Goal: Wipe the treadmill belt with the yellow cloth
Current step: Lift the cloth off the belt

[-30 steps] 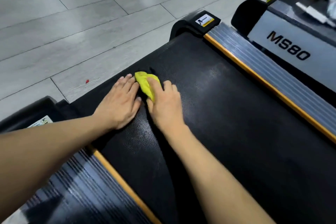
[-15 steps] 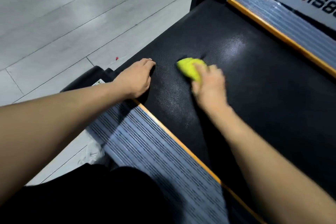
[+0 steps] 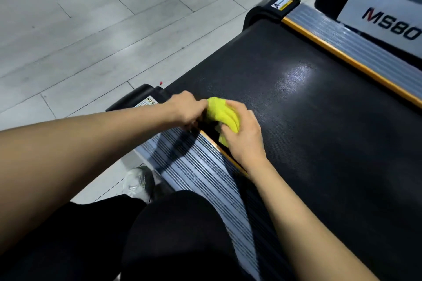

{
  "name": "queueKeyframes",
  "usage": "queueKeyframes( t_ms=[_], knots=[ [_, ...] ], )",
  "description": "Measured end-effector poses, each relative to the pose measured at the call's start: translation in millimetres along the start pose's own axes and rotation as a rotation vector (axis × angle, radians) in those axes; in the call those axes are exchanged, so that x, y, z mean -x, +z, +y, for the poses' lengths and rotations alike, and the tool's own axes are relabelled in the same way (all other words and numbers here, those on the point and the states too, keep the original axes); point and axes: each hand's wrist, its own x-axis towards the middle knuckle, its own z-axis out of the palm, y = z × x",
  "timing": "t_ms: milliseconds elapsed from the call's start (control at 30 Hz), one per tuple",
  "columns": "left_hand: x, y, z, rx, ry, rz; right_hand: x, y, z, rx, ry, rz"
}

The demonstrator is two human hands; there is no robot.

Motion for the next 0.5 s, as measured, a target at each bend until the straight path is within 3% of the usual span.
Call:
queueKeyframes(
  t_ms=[100, 200, 333, 433, 500],
  knots=[
    [19.5, 7.7, 8.4, 0.492, -0.064, -0.169, 15.9, -3.6, -23.7, -0.113, -0.013, 0.127],
    [33.6, 4.5, 13.4, 0.639, 0.050, -0.099, 32.4, -10.9, -45.5, -0.158, -0.088, 0.092],
    [53.8, -17.4, 0.7, 0.532, 0.238, -0.062, 48.0, -25.8, -60.2, -0.349, -0.052, 0.061],
    [61.9, -39.2, -15.8, 0.364, 0.345, -0.135, 38.3, -32.1, -63.6, -0.353, 0.034, 0.093],
    [63.6, -48.6, -22.2, 0.291, 0.406, -0.192, 23.9, -31.4, -66.7, -0.381, 0.071, -0.011]
  ],
)
